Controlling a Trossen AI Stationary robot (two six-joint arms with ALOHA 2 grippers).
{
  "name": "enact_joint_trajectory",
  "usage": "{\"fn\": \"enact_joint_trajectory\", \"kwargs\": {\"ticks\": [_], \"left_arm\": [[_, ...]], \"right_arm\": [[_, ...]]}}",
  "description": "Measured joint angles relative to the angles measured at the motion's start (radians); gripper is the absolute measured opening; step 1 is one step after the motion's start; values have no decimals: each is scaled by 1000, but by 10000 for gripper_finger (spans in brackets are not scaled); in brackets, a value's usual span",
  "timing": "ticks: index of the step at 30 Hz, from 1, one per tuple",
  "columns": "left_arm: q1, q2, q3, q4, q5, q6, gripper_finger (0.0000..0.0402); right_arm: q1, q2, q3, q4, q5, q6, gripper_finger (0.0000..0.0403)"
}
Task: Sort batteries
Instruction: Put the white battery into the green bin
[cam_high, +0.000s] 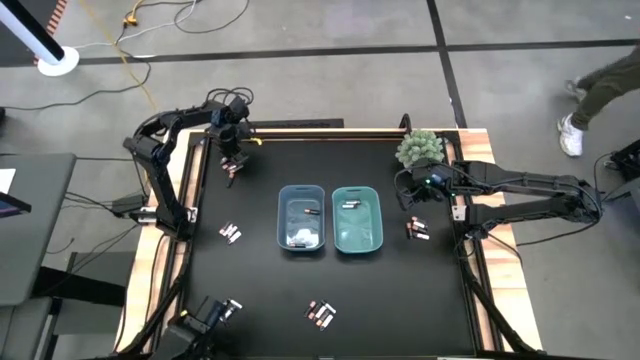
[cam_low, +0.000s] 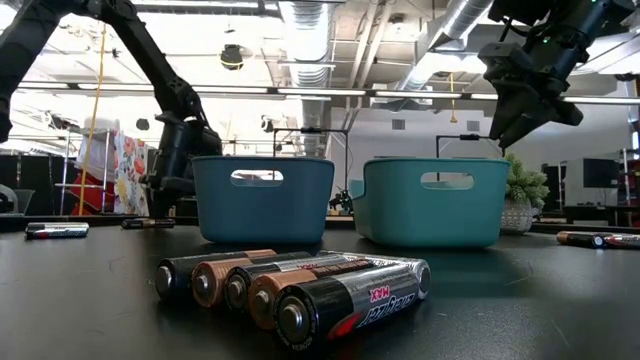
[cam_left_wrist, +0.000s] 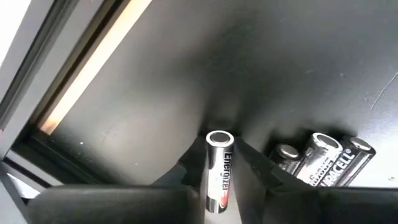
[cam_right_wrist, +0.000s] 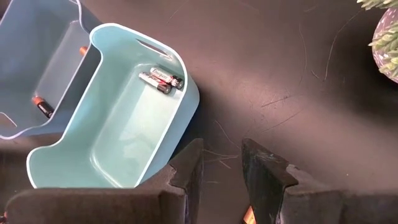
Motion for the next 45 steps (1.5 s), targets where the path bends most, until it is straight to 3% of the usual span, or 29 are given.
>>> {"fn": "enact_joint_trajectory", "kwargs": {"ticks": [9, 21, 26, 29, 35, 45], "left_arm": [[1, 2, 5, -5, -11, -1, 37], [-1, -51, 121, -46, -20, 3, 37], [-44, -130, 165, -63, 93, -9, 37], [-117, -191, 172, -52, 127, -29, 40], [-349, -278, 220, -22, 69, -111, 39], [-727, -184, 497, 64, 36, -291, 38]], "right_arm": [[0, 0, 0, 6, 0, 18, 127], [-1, 0, 0, 3, 31, 38, 127], [-1, 0, 0, 1, 51, 44, 127], [4, 0, 0, -5, 52, 56, 127], [40, 0, 0, -7, 52, 39, 127], [103, 0, 0, -8, 51, -12, 127]]}}
